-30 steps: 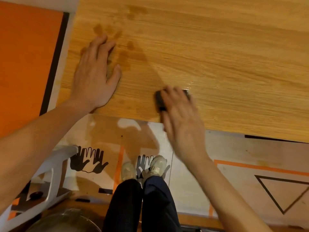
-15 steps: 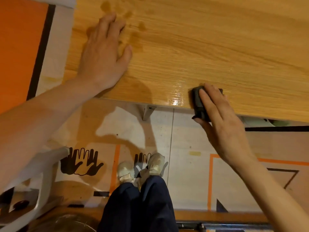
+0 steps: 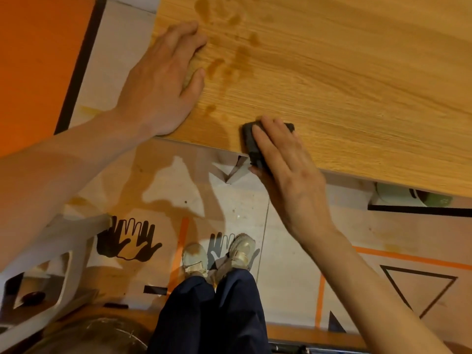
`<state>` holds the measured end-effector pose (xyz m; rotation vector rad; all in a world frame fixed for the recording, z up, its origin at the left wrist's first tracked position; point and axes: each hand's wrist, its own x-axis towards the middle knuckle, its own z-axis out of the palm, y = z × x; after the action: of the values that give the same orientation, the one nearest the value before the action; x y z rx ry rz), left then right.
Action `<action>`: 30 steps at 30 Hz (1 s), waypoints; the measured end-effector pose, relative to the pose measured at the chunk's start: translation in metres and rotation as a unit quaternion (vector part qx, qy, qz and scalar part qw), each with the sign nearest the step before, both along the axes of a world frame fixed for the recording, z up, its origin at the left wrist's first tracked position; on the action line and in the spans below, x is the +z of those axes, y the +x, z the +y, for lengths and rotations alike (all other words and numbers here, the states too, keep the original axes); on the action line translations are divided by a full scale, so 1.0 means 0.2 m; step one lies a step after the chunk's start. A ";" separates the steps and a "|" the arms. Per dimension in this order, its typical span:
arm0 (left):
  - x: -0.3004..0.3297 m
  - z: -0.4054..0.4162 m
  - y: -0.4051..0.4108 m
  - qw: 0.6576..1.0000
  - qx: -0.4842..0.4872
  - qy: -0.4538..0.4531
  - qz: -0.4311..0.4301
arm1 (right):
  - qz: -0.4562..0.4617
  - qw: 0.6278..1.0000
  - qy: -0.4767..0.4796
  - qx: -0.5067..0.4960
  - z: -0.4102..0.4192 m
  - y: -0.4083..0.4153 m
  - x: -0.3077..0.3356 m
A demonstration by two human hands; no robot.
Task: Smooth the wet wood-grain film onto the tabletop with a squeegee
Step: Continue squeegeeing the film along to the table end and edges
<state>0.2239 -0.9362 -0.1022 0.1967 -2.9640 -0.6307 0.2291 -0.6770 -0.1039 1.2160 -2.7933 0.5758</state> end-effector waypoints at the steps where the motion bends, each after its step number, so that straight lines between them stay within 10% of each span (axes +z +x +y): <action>1: 0.00 0.00 0.00 1.000 -0.002 0.003 0.001 | -0.004 1.000 0.005 0.005 0.09 -0.03 0.01; 7: 0.01 0.01 0.00 1.000 0.006 0.015 0.015 | -0.003 0.984 -0.053 -0.171 0.30 0.03 -0.02; 17: 0.02 0.02 0.00 1.000 0.007 0.014 0.009 | -0.005 0.999 -0.031 0.015 -0.30 0.10 -0.02; 25: 0.01 0.02 -0.01 0.999 0.020 0.041 0.019 | -0.072 0.976 -0.014 -0.207 0.18 0.04 0.07; 30: 0.00 0.02 -0.02 0.999 0.025 0.025 0.009 | -0.121 0.987 -0.044 -0.100 -0.30 0.07 0.09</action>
<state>0.2201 -0.9326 -0.1017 0.2670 -2.9178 -0.6982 0.2432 -0.7370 -0.0863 0.8889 -2.9988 0.8736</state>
